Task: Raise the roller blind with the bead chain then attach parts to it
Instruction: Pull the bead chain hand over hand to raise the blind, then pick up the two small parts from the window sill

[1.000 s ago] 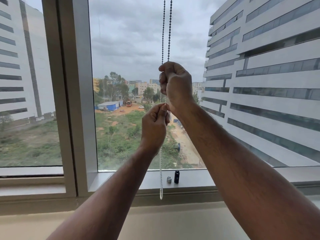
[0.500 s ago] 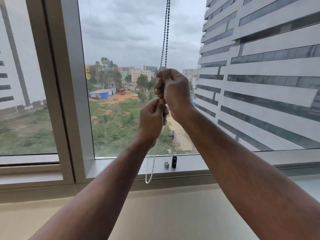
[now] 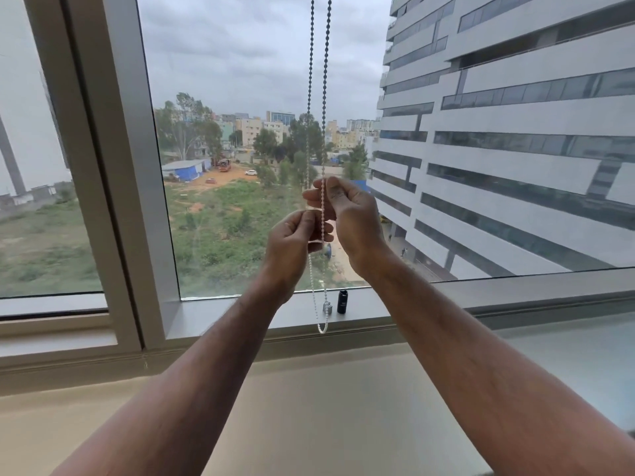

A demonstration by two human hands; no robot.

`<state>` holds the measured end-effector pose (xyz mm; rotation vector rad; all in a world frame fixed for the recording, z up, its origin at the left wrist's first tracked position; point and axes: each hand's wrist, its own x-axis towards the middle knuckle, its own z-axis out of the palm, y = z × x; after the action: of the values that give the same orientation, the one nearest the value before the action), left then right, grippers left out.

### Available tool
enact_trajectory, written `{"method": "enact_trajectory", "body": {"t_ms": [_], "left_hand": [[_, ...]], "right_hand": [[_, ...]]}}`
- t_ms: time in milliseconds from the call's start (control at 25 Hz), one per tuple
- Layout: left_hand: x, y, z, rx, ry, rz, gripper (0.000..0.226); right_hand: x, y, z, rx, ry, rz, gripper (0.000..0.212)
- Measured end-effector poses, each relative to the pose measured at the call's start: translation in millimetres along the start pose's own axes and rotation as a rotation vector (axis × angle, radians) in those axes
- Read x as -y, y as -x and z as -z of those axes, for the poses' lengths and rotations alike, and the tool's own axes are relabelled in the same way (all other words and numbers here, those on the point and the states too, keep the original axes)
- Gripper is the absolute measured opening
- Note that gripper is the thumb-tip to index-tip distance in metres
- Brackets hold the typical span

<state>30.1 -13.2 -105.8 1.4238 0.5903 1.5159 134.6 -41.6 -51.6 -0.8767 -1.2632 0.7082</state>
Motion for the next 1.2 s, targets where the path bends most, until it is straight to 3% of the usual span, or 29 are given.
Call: {"method": "enact_trajectory", "body": {"t_ms": [240,400,560,880,1040,1200], "left_hand": [[29.4,6.0,15.0,-0.068,-0.032,0.014,0.029],[61.3,-2.1,35.9,-0.289,-0.125,0.041,0.029],[106.7,-4.6,66.5,-0.422,-0.262,0.209,0.028],[187.7,7.4,83.4,-0.257,-0.719,0.384,0.013],[212.2,4.3,72.6,-0.131,-0.916,0.352,0.016],[230.6,-5.8,57.3,0.004,-0.985,0.253,0.033]], "right_hand": [[-43.8,18.0,25.8,-0.031,0.048,-0.023,0.032],[-86.2,24.3,46.9,-0.108,0.112,-0.103,0.028],[-144.0,29.9,69.6,-0.186,0.21,-0.257,0.021],[-231.2,27.8,82.7,-0.233,0.494,-0.391,0.006],[-253.6,19.0,87.2,-0.211,0.581,-0.424,0.038],[-270.8,9.3,91.7,-0.132,0.609,-0.448,0.053]]}}
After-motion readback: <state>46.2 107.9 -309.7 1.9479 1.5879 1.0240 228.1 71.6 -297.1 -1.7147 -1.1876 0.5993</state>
